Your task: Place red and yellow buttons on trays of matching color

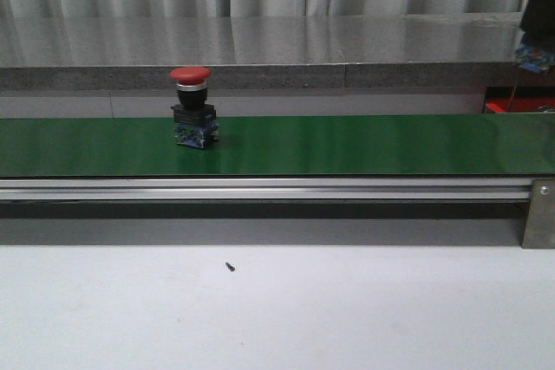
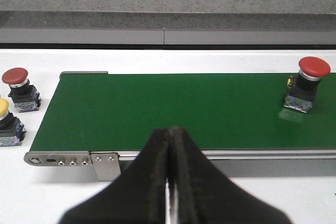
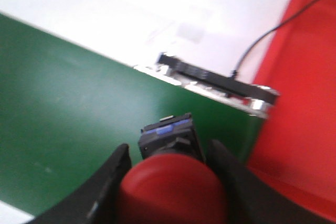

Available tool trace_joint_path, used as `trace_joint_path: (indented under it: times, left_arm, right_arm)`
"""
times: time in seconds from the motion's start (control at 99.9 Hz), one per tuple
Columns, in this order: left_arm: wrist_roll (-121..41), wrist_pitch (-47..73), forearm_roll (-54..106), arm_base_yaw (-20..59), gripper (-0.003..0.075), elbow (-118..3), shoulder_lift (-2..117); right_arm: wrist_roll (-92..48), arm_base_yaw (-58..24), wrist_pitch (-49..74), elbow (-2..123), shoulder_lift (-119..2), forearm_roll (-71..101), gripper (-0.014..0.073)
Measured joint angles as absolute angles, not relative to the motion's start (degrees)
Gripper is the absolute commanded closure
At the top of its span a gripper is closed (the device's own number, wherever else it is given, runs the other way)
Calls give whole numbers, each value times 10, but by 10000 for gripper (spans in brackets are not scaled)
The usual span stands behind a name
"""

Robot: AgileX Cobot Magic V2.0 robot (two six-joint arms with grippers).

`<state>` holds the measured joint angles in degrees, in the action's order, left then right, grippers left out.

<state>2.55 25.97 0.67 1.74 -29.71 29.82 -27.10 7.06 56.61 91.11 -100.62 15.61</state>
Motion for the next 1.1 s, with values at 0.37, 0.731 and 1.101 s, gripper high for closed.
trace_joint_path:
  times: [0.37,0.731,1.101]
  left_arm:
    - [26,260,7,17,740,-297,298]
    - [26,260,7,17,740,-297,298]
    - [26,260,7,17,740,-297,298]
  right_arm:
    - [-265,162,569,1010,-1152,145,383]
    - [-263,166,568,1047,-1238,132,383]
    - [-248,166,563,1051,-1259,105,293]
